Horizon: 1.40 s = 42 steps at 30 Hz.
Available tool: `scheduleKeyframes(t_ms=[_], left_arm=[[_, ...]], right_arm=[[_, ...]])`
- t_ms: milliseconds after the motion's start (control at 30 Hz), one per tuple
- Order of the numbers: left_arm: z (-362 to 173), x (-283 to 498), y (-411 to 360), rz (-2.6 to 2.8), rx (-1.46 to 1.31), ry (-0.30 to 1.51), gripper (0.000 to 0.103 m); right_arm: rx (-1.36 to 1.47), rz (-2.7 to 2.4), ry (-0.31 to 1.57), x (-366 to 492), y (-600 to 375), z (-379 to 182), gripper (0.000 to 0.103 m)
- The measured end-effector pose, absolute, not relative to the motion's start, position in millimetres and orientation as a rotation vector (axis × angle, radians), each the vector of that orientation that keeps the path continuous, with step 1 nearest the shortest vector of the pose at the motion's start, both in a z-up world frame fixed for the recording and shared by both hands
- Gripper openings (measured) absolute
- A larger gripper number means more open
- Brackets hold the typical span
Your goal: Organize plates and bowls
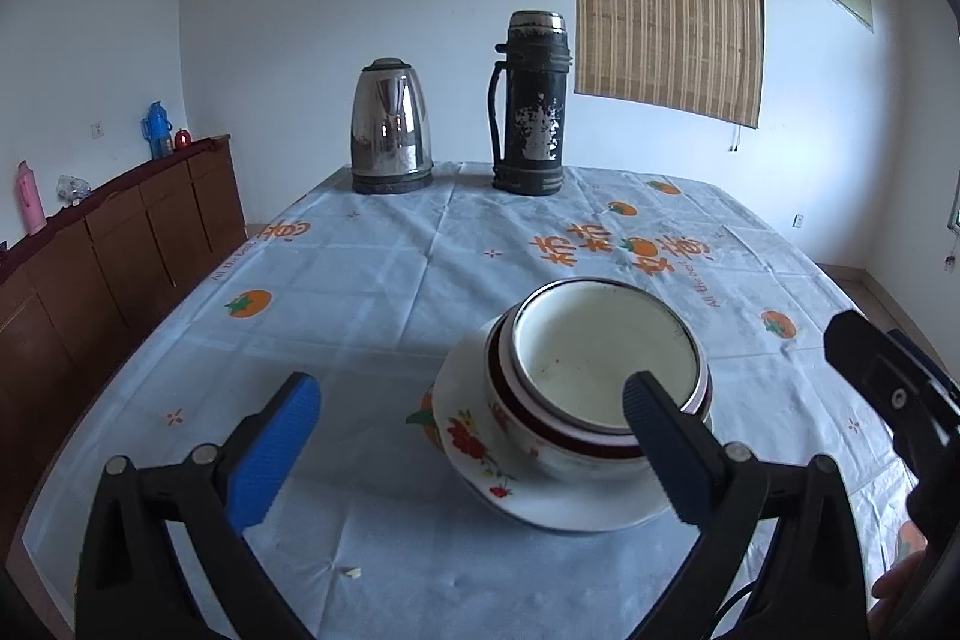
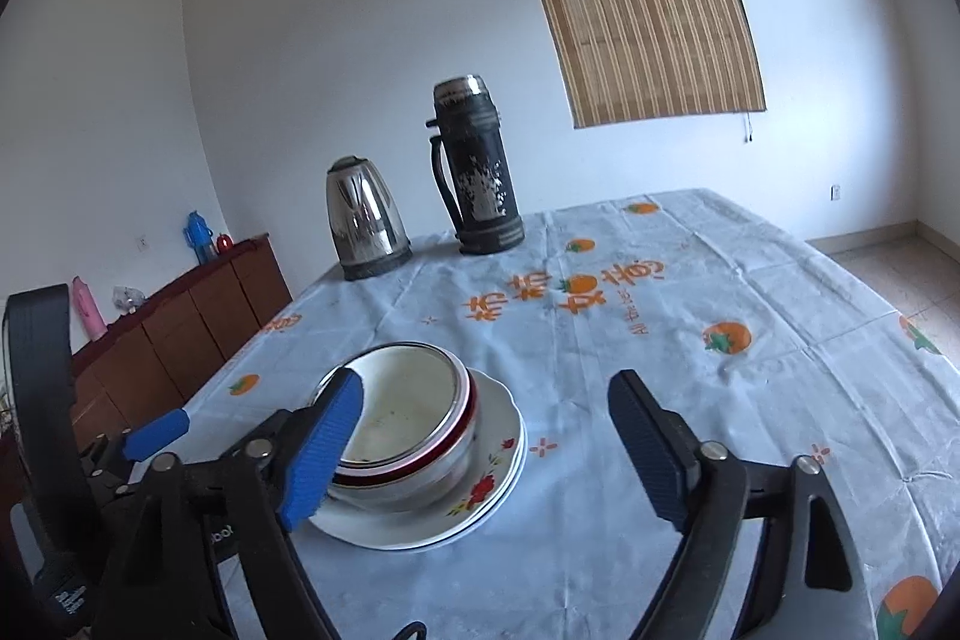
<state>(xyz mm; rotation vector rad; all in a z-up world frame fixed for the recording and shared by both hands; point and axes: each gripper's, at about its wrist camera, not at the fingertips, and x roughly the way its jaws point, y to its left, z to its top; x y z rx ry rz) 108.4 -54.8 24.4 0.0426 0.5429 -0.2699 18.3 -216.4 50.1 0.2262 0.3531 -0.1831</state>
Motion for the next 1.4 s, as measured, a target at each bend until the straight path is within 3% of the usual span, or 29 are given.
scheduleKeyframes(t_ms=[1400], left_arm=[[31.9, 81.3, -35.1, -0.238, 0.029, 0.488, 0.103]], right_arm=[[0.194, -0.146, 0.344, -6.4, -187.3, 58.2, 0.088]])
